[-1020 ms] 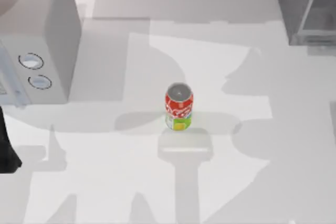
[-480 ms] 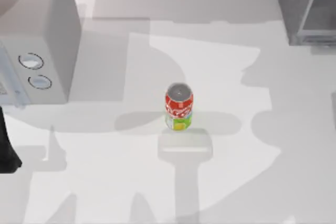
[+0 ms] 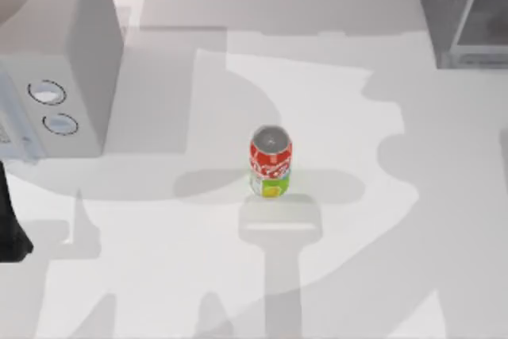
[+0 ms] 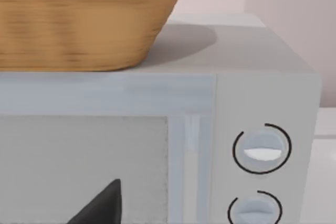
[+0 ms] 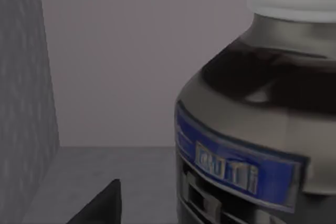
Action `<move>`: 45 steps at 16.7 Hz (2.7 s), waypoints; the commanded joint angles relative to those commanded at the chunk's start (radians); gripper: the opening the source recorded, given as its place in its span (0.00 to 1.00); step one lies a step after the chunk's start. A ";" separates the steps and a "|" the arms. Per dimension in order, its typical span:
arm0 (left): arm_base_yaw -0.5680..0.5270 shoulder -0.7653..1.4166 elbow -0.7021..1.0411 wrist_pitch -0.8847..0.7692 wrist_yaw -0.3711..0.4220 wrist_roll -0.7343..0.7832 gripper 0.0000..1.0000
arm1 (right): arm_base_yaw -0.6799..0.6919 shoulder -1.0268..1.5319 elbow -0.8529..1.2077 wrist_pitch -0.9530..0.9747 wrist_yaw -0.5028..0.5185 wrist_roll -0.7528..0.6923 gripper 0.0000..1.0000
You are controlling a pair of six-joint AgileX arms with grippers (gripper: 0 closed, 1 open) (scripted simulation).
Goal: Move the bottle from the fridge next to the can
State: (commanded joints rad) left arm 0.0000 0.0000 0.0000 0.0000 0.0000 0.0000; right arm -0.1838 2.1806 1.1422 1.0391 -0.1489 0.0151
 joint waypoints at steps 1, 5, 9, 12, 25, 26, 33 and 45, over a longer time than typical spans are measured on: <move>0.000 0.000 0.000 0.000 0.000 0.000 1.00 | 0.002 0.017 0.033 -0.015 0.003 0.000 1.00; 0.000 0.000 0.000 0.000 0.000 0.000 1.00 | 0.006 0.044 0.084 -0.040 0.007 0.000 1.00; 0.000 0.000 0.000 0.000 0.000 0.000 1.00 | 0.006 0.044 0.084 -0.040 0.007 0.000 0.85; 0.000 0.000 0.000 0.000 0.000 0.000 1.00 | 0.006 0.044 0.084 -0.040 0.007 0.000 0.62; 0.000 0.000 0.000 0.000 0.000 0.000 1.00 | 0.006 0.044 0.084 -0.040 0.007 0.000 0.00; 0.000 0.000 0.000 0.000 0.000 0.000 1.00 | 0.006 0.044 0.084 -0.040 0.007 0.000 0.00; 0.000 0.000 0.000 0.000 0.000 0.000 1.00 | 0.002 -0.005 0.101 -0.106 0.007 0.002 0.00; 0.000 0.000 0.000 0.000 0.000 0.000 1.00 | -0.012 -0.134 0.054 -0.175 0.000 0.005 0.00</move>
State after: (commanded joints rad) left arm 0.0000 0.0000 0.0000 0.0000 0.0000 0.0000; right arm -0.1953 2.0468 1.1961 0.8639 -0.1487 0.0196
